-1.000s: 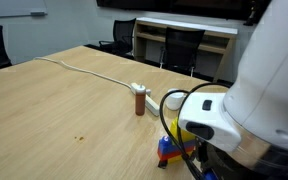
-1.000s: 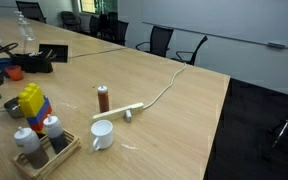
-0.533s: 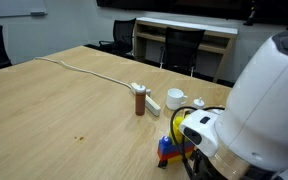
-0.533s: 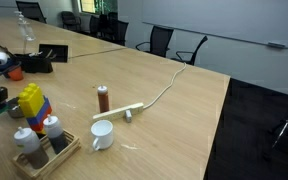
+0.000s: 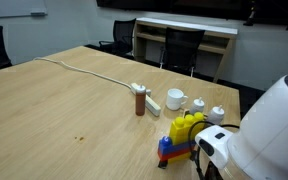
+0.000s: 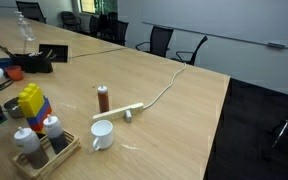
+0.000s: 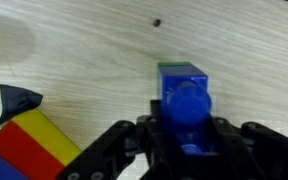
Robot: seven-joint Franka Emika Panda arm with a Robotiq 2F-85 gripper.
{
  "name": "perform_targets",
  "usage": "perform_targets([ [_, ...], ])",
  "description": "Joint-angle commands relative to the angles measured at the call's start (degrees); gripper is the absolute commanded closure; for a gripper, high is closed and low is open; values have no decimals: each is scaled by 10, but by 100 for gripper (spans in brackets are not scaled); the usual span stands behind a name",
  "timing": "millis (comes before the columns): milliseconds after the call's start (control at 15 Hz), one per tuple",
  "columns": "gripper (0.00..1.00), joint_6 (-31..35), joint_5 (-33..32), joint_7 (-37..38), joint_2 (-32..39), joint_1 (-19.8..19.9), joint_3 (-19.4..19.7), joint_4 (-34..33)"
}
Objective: Separate some of the blocks
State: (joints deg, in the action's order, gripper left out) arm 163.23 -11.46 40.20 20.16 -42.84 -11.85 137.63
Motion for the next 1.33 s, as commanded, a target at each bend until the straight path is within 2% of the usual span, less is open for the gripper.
perform_targets([
  [0, 89, -5, 11, -5, 2, -21, 15, 1],
  [267, 89, -41, 15, -36, 17, -10, 18, -15],
  [667, 89, -45, 41, -109, 52, 7, 15, -49],
  [733, 67, -45, 46, -118, 55, 7, 15, -54],
  [800, 39, -46, 52, -126, 56, 7, 15, -58],
  [933, 32, -52, 62, -139, 55, 6, 14, -66],
  [1133, 10, -73, 66, -145, 46, 2, 15, -77],
  [1267, 1, -100, 62, -137, 35, -3, 19, -86],
])
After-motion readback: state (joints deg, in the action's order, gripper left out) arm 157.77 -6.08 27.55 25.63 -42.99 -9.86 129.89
